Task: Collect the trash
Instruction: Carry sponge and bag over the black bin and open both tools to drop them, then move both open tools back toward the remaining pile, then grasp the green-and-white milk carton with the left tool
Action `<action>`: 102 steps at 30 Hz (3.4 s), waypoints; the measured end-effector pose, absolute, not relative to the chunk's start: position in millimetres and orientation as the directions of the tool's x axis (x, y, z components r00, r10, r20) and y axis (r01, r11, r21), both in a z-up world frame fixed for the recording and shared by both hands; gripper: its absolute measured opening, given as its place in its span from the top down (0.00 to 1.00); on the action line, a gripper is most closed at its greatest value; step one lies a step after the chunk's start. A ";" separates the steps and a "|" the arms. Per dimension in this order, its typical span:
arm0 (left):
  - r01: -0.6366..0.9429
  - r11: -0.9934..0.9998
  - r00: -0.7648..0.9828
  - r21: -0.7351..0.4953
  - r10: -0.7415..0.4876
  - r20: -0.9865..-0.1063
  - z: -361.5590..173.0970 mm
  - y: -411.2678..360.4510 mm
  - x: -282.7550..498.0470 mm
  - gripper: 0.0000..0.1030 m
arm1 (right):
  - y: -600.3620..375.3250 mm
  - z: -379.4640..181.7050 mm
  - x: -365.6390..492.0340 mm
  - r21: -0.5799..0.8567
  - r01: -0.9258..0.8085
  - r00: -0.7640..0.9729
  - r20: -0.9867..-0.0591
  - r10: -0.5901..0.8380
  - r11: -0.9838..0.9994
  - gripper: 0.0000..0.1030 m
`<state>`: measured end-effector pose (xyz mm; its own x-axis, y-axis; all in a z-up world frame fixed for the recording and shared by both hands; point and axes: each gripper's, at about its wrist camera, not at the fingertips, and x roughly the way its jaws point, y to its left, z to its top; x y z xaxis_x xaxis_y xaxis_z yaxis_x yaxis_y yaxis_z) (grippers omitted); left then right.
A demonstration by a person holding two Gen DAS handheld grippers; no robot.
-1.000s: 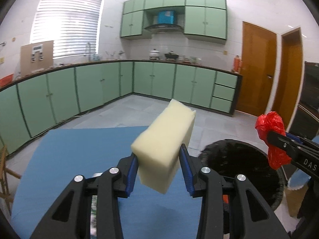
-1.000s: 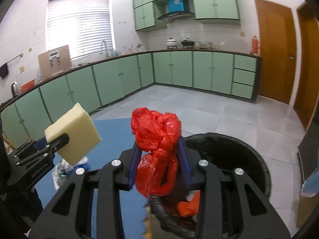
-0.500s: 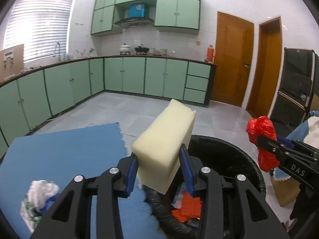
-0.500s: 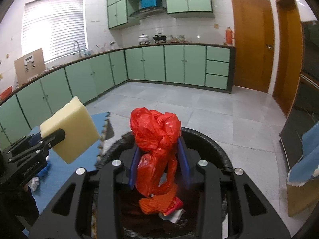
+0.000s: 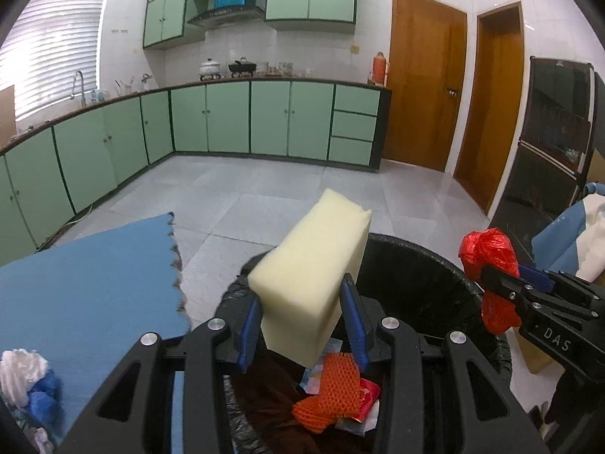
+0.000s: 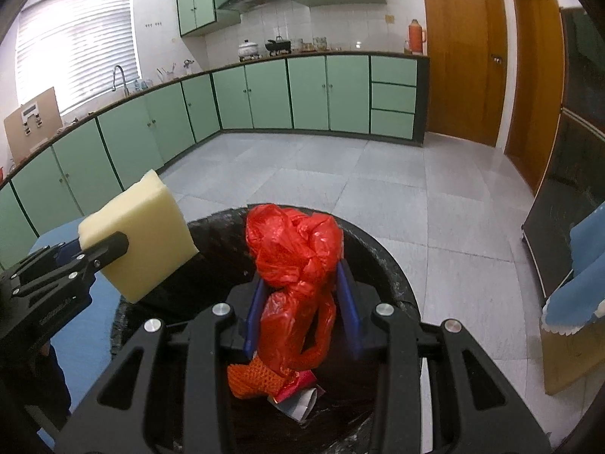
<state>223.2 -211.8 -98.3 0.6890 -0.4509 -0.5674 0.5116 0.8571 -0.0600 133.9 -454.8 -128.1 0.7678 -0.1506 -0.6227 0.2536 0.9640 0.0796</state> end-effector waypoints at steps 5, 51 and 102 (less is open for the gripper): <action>0.527 0.848 0.661 -0.066 -0.458 -0.594 -104.5 -227.2 230.7 0.57 | -460.2 -136.8 141.3 0.076 0.260 0.753 -0.639 -0.154 0.963 0.48; 0.019 0.999 0.869 0.039 0.003 -0.494 -86.3 94.8 141.9 0.21 | -199.3 -105.8 128.1 0.093 -0.045 0.839 -0.537 0.088 0.995 0.09; -0.022 0.990 0.755 -0.140 -0.076 -0.651 -153.1 151.6 172.9 0.65 | -134.8 -147.6 146.6 0.005 -0.165 0.768 -0.626 0.132 0.986 0.09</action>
<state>172.9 151.6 -153.1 0.7549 -0.0755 -0.6515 -0.0218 0.9899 -0.1400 146.6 -134.8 -147.6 0.7682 0.1318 -0.6265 -0.1655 0.9862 0.0046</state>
